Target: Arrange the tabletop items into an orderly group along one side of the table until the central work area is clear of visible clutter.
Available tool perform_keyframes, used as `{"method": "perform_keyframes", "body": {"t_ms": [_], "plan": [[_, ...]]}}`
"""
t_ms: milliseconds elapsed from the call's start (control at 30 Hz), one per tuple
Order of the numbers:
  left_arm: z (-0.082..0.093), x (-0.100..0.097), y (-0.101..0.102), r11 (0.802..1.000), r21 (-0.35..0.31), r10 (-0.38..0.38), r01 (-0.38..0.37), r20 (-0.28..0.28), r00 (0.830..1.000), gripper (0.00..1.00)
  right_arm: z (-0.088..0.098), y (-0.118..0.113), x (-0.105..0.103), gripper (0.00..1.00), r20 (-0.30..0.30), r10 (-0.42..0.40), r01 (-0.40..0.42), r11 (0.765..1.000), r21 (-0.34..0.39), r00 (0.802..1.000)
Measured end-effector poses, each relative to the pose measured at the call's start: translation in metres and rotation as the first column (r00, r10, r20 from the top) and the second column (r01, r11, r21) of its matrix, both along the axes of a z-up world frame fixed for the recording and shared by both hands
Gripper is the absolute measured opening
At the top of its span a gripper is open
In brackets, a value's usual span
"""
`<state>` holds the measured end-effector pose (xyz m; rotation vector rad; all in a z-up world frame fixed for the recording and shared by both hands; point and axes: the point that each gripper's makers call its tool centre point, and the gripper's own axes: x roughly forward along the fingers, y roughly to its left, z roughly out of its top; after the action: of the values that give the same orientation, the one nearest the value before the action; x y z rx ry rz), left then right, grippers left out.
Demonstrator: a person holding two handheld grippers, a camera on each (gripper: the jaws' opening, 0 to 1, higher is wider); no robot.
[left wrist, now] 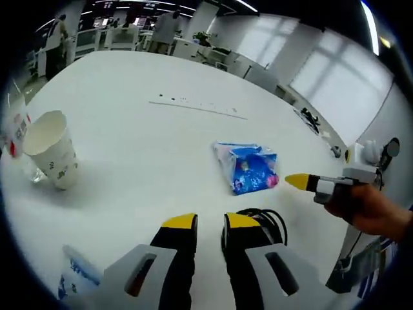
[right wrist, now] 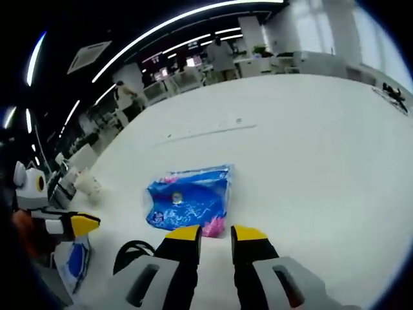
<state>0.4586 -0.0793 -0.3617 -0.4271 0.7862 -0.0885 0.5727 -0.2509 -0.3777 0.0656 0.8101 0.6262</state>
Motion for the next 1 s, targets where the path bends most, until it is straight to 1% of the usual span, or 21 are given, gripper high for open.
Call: {"method": "perform_keyframes", "body": {"t_ms": [33,133,200,233,300,333,433,467,533,567,600,733,867,933,967,1000], "plan": [[0.001,-0.004,0.002,1.0,0.0,0.005,-0.005,0.001,1.0,0.14,0.0,0.0,-0.006,0.16,-0.002,0.003,-0.003,1.0,0.0,1.0],[0.001,-0.012,0.007,1.0,0.004,0.01,-0.01,0.003,1.0,0.14,0.001,0.003,-0.014,0.16,-0.002,0.01,-0.01,1.0,0.0,1.0],[0.009,-0.026,0.002,1.0,0.003,0.008,-0.008,0.008,1.0,0.14,0.002,0.006,-0.019,0.16,0.0,0.013,-0.013,1.0,0.0,1.0],[0.011,-0.03,0.002,1.0,0.007,0.006,-0.006,0.009,1.0,0.14,0.004,0.009,-0.029,0.16,0.002,0.02,-0.02,1.0,0.0,1.0],[0.013,-0.039,0.004,1.0,0.013,0.007,-0.007,0.012,1.0,0.13,0.005,0.012,-0.027,0.16,0.004,0.026,-0.026,1.0,0.002,1.0],[0.012,-0.043,0.007,1.0,0.011,0.013,-0.013,0.013,1.0,0.13,0.005,0.013,-0.029,0.15,0.006,0.031,-0.031,1.0,0.002,0.999],[0.018,-0.056,0.007,1.0,0.01,0.022,-0.022,0.016,1.0,0.13,0.006,0.022,-0.046,0.15,0.011,0.046,-0.046,0.999,0.002,0.999],[0.016,-0.057,0.01,1.0,0.01,0.027,-0.027,0.018,0.999,0.13,0.007,0.025,-0.049,0.15,0.012,0.053,-0.053,0.999,0.003,0.999],[0.021,-0.062,0.011,0.999,0.009,0.031,-0.031,0.024,0.999,0.12,0.008,0.027,-0.052,0.15,0.012,0.055,-0.055,0.998,0.007,0.998],[0.019,-0.064,0.015,0.999,0.01,0.033,-0.033,0.027,0.999,0.12,0.009,0.027,-0.054,0.15,0.013,0.056,-0.056,0.998,0.009,0.998],[0.018,-0.065,0.017,0.999,0.01,0.034,-0.034,0.029,0.999,0.12,0.012,0.031,-0.065,0.15,0.015,0.06,-0.06,0.998,0.01,0.998],[0.021,-0.073,0.022,0.999,0.004,0.05,-0.05,0.04,0.998,0.11,0.014,0.037,-0.078,0.15,0.023,0.075,-0.076,0.997,0.008,0.997],[0.04,-0.091,0.015,0.998,0.01,0.058,-0.059,0.056,0.997,0.11,0.02,0.04,-0.094,0.14,0.025,0.075,-0.075,0.997,0.014,0.997],[0.028,-0.086,0.025,0.998,0.011,0.062,-0.063,0.059,0.996,0.11,0.02,0.044,-0.104,0.14,0.024,0.082,-0.082,0.996,0.015,0.996],[0.028,-0.088,0.026,0.998,0.008,0.064,-0.065,0.06,0.996,0.1,0.02,0.046,-0.11,0.14,0.022,0.089,-0.089,0.996,0.013,0.996],[0.034,-0.097,0.024,0.998,0.003,0.068,-0.069,0.059,0.996,0.1,0.02,0.049,-0.113,0.14,0.021,0.097,-0.097,0.995,0.013,0.995]]}}
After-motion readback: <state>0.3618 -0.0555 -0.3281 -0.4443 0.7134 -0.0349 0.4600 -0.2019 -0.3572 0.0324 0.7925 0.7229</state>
